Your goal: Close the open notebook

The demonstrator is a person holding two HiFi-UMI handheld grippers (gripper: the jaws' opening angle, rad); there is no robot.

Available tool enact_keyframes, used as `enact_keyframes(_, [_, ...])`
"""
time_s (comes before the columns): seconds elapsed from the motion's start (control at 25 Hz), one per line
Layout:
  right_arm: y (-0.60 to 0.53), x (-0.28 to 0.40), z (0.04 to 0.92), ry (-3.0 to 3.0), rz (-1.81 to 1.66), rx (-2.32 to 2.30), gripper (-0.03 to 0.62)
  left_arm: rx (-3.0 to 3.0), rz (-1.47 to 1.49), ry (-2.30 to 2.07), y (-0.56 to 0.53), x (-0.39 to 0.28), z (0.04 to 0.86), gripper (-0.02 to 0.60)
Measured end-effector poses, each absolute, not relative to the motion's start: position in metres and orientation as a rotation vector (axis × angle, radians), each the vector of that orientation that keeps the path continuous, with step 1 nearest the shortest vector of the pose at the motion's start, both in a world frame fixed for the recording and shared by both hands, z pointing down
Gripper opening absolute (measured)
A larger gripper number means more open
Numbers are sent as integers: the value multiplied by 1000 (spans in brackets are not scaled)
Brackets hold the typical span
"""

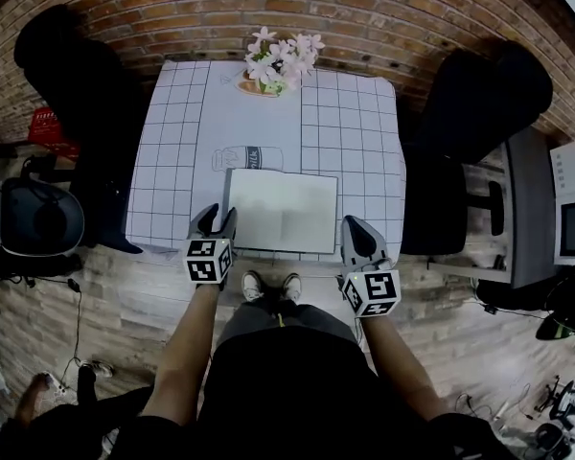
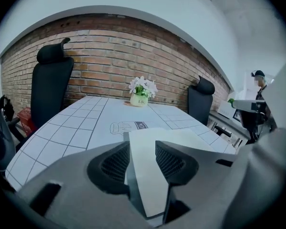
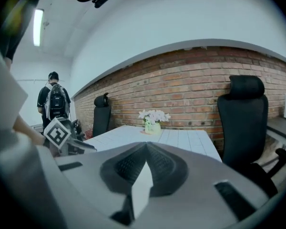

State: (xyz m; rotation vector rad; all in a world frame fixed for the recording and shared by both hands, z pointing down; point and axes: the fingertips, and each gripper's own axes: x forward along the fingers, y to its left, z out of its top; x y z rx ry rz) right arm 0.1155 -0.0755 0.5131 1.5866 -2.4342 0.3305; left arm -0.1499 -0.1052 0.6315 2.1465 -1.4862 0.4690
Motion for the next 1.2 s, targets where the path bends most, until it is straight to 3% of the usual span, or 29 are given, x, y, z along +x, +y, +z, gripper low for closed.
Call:
enact_keyframes(0.48, [-97, 129, 625, -2249, 616, 1493, 71, 2092, 532, -1478, -108, -152, 653, 166])
enact_keyframes(0.88, [-92, 125, 682, -2116, 836, 1368, 170, 2039, 525, -1455, -109, -154, 661, 184])
enact_keyframes(1.2, [-89, 123, 690, -2098, 897, 1364, 181, 2019, 530, -1445, -106, -154, 667, 184])
